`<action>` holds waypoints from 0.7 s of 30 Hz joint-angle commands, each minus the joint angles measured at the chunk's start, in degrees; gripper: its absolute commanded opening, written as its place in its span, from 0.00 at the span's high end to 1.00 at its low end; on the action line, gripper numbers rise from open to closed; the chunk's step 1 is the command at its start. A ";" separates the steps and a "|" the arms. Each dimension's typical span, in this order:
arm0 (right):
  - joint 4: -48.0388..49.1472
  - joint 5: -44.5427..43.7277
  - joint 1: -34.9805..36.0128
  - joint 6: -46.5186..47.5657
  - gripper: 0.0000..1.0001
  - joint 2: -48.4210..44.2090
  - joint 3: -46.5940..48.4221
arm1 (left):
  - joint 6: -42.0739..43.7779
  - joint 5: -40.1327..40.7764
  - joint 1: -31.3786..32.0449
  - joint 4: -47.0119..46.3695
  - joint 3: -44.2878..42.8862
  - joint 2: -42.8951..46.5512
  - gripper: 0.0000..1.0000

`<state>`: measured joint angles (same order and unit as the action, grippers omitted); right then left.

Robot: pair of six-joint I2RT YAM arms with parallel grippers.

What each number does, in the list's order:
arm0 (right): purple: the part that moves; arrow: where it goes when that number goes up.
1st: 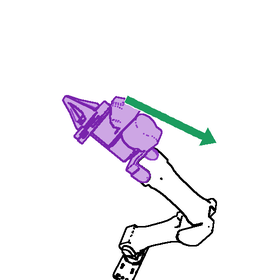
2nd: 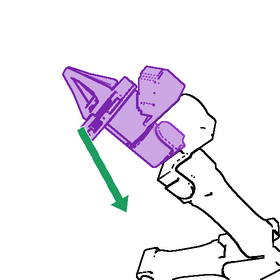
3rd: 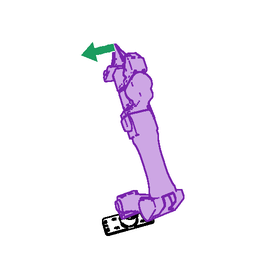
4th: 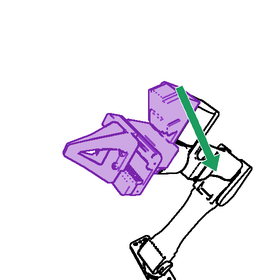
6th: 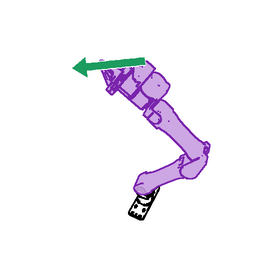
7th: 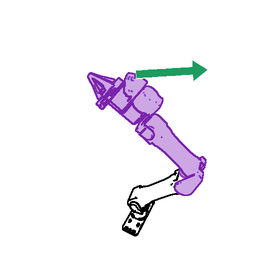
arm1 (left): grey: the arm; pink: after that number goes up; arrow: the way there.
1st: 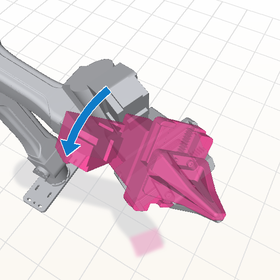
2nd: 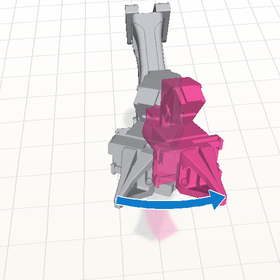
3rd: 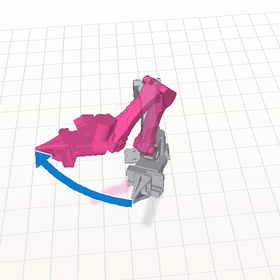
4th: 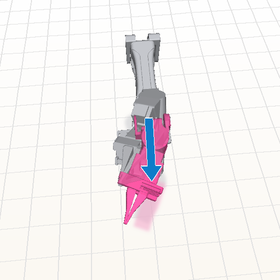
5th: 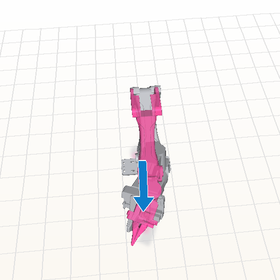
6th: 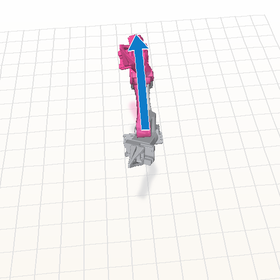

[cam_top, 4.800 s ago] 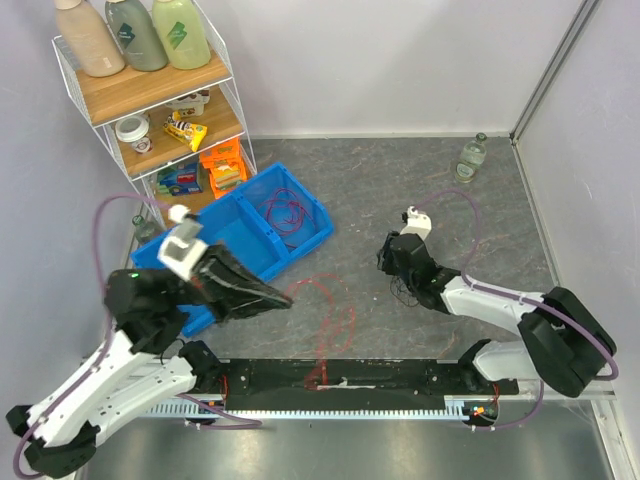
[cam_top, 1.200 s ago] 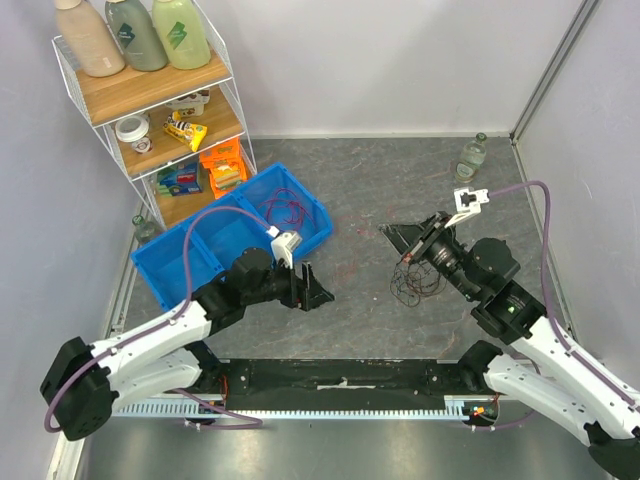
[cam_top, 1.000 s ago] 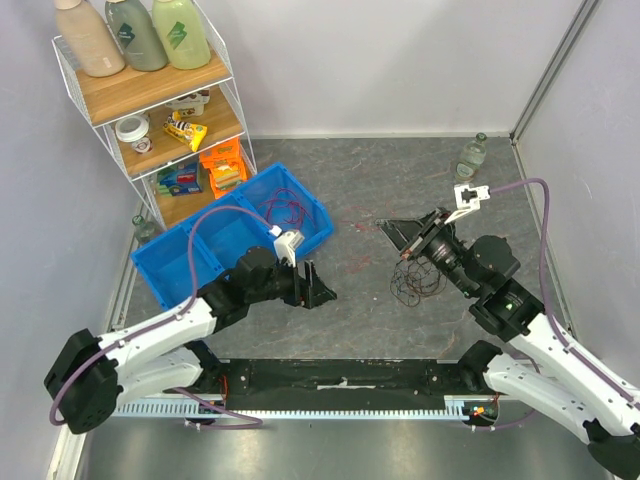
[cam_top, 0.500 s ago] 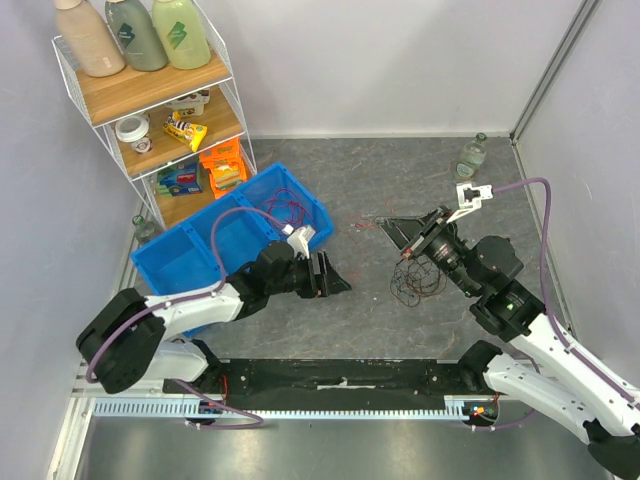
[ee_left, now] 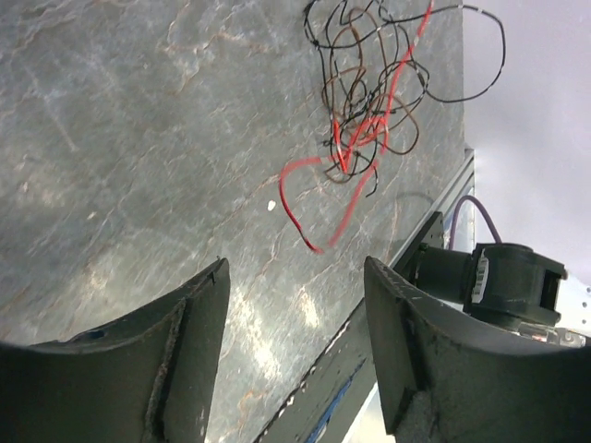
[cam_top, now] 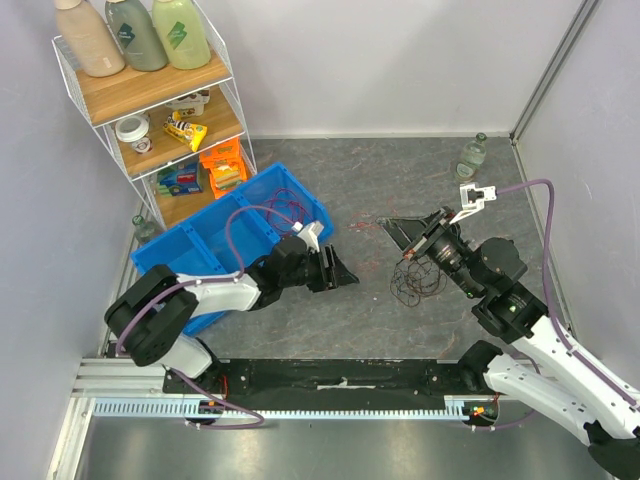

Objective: Untangle the cables

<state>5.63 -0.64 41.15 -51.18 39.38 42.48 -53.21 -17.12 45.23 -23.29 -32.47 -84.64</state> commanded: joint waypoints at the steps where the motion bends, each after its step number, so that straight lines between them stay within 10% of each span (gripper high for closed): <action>1: 2.37 0.47 0.07 0.03 1.00 -0.88 2.70 | -2.42 -2.12 0.12 -6.33 -3.83 -3.86 0.31; 7: 2.02 0.29 0.08 0.20 1.00 -1.14 2.79 | -4.44 -4.23 0.12 -11.68 -4.27 -7.64 0.30; 14: -1.30 -2.24 0.07 4.14 1.00 -1.75 3.83 | -2.70 -3.54 0.12 -12.49 -2.61 -6.17 0.92; 21: -26.70 -34.02 0.07 22.95 1.00 -5.27 13.76 | 8.37 7.53 0.12 4.89 4.16 15.17 0.98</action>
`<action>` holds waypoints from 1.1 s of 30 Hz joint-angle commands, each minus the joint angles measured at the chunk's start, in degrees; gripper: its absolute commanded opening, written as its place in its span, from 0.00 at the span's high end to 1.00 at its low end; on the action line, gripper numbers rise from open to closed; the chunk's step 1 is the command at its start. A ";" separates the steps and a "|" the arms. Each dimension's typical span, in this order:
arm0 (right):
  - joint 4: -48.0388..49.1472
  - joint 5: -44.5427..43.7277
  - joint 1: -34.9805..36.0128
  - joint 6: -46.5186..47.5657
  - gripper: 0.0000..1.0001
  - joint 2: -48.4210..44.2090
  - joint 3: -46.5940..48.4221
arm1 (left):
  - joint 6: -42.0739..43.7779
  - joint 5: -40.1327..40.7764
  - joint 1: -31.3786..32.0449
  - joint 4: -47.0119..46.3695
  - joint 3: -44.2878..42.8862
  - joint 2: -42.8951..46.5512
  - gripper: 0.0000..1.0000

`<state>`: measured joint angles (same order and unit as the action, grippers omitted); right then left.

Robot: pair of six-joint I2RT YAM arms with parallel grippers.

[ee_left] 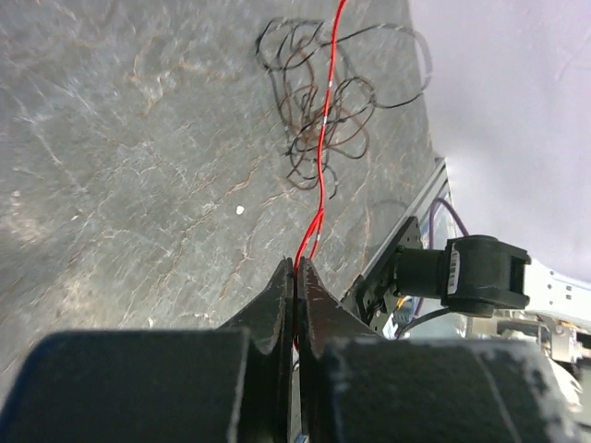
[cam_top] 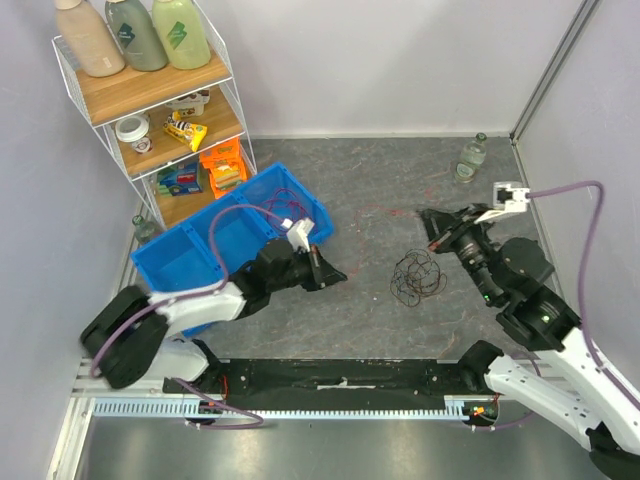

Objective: Untangle the cables

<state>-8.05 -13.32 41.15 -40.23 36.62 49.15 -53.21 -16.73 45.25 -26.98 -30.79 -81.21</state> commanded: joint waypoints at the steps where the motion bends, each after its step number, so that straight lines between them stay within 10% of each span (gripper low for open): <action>1: -15.65 -26.18 0.08 13.84 1.00 -2.69 8.41 | 9.95 8.54 0.10 12.53 3.09 15.78 0.98; 16: -21.20 -40.02 0.08 20.19 1.00 -7.09 7.28 | 10.50 44.39 0.01 52.45 -3.04 56.77 0.98; 33: -24.03 -38.72 0.08 16.50 1.00 -6.39 5.17 | 18.58 60.14 0.01 60.47 -8.85 72.33 0.98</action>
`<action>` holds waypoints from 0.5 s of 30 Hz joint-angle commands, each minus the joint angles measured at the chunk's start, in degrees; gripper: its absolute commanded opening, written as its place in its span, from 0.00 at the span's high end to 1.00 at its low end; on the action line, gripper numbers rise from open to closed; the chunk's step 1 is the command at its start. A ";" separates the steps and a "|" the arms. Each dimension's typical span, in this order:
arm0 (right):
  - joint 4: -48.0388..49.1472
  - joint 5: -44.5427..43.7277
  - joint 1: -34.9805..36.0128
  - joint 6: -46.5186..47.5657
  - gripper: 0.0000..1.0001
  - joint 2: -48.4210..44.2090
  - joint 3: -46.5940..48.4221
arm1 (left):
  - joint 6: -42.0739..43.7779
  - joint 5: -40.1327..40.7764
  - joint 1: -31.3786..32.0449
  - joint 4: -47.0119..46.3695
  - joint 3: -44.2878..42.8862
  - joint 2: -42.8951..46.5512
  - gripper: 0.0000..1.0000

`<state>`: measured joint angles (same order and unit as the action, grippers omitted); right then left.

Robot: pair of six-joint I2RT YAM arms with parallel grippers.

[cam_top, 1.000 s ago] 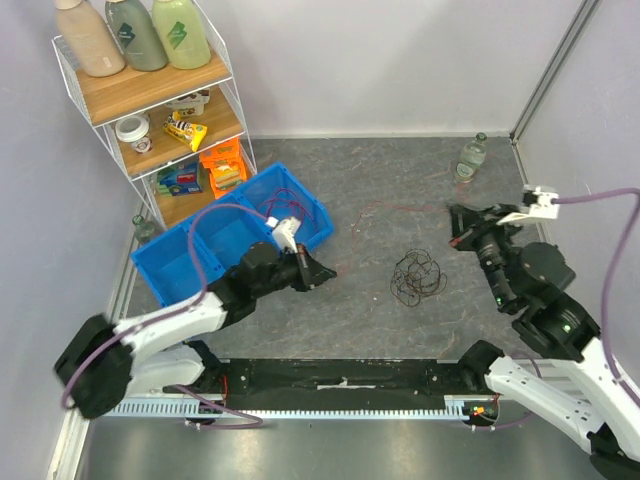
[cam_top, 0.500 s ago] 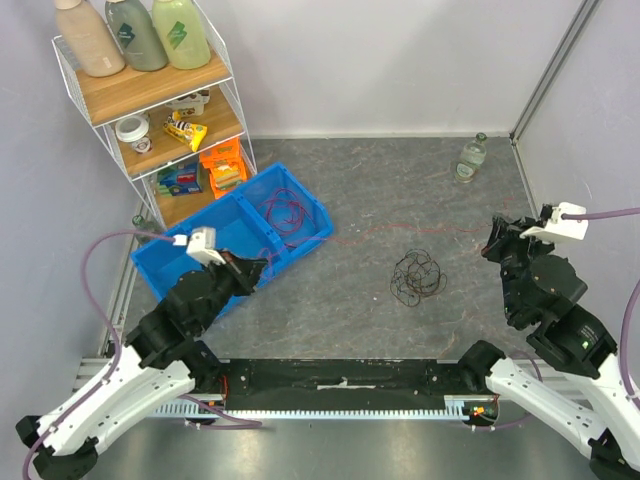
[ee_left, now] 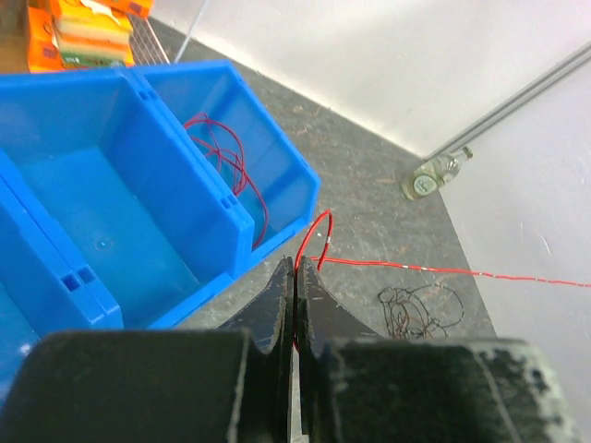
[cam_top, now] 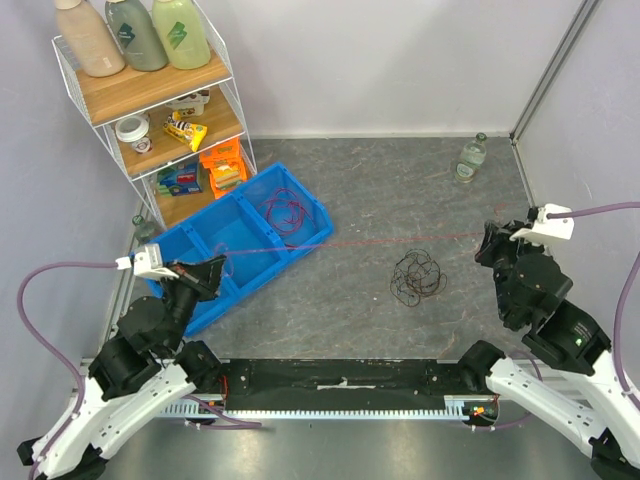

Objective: Untangle the cables

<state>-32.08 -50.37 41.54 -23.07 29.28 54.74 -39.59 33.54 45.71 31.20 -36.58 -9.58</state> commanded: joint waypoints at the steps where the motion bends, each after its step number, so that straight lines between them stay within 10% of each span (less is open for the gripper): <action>1: 0.60 -0.88 -0.32 -1.01 1.00 1.39 -0.95 | 5.66 10.84 -0.36 2.02 -3.41 0.36 0.98; 8: 14.99 23.23 -0.32 -3.03 1.00 9.72 -6.75 | 13.31 7.61 -0.45 -14.03 -4.46 -10.33 0.98; 15: 42.07 55.36 0.03 -6.28 1.00 35.90 -5.10 | 14.45 1.43 -0.62 -11.52 -23.17 -47.77 0.98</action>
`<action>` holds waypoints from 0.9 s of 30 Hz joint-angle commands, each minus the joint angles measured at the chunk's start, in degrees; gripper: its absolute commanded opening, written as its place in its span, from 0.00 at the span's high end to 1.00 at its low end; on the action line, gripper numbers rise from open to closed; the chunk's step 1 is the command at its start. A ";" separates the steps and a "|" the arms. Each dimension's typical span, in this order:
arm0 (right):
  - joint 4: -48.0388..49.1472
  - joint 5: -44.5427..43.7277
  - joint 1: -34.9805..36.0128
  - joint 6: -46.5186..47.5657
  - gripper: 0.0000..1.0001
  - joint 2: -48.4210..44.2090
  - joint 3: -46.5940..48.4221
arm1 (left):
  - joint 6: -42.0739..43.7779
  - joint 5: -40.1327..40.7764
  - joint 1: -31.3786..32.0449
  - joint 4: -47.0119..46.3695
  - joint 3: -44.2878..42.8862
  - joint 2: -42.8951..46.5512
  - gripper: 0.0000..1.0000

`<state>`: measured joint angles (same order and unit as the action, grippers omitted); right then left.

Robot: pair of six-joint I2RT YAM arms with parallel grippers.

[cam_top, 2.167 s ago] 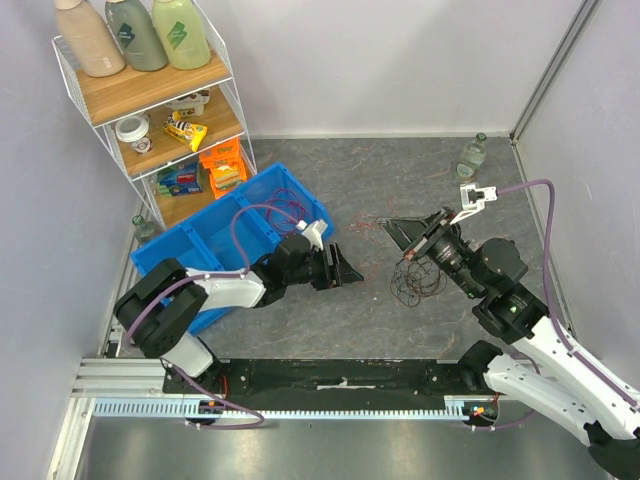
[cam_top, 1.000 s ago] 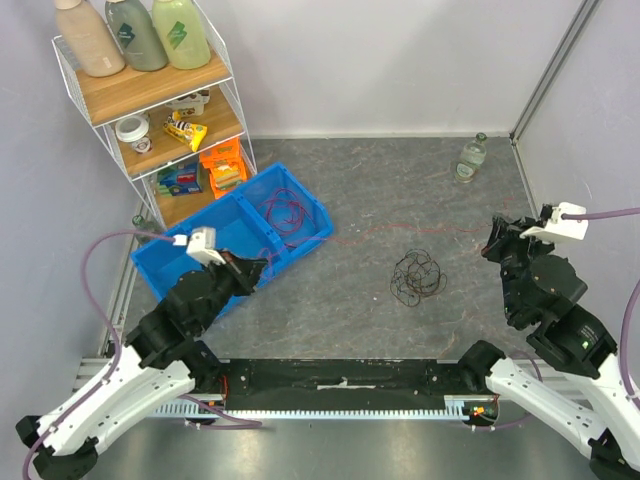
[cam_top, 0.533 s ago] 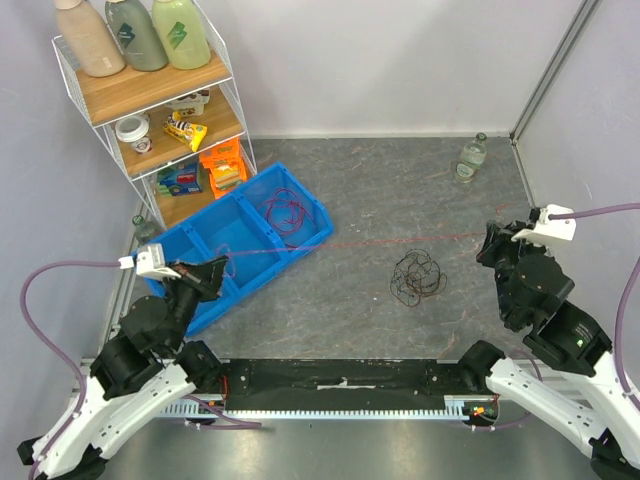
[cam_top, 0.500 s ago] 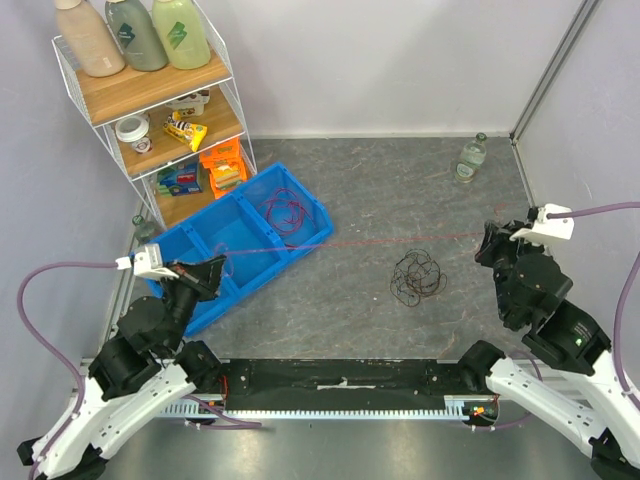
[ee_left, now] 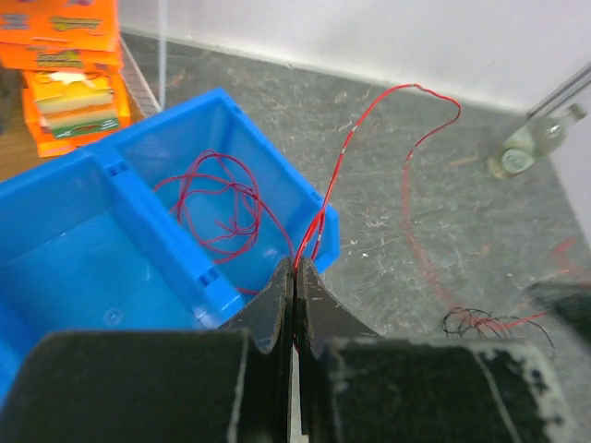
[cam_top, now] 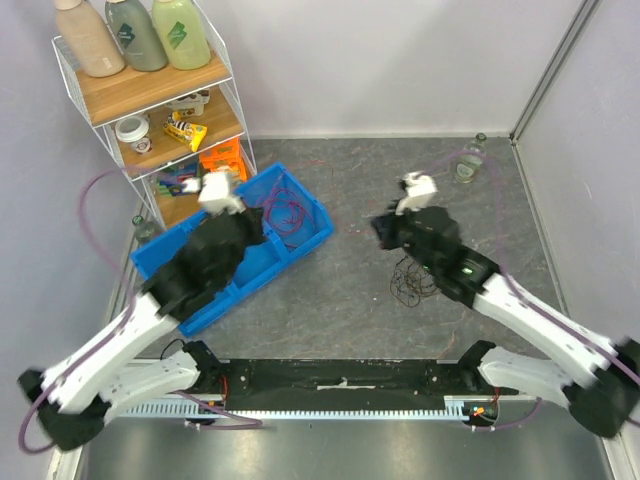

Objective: Untangle the cables

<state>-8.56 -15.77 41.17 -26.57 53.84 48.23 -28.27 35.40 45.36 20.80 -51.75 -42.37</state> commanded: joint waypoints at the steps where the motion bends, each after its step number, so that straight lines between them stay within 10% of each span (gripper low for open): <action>1: 19.88 22.43 0.67 -3.31 1.00 15.81 3.78 | 3.05 0.89 -0.54 -1.20 -9.15 -17.46 0.98; 13: 24.20 21.39 4.45 -8.68 1.00 41.68 16.98 | -1.53 10.66 -5.98 1.63 -7.95 -21.54 0.98; 20: 20.09 16.49 4.62 -6.40 1.00 52.67 27.60 | -1.95 0.63 -10.03 2.65 -12.49 -30.90 0.98; 27: 7.17 11.55 5.77 -3.23 0.65 55.23 34.83 | -3.19 6.35 -11.79 7.94 -20.23 -42.79 0.98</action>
<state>4.60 -1.52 46.33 -32.38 110.32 79.33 -29.30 37.52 34.63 26.15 -67.81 -82.11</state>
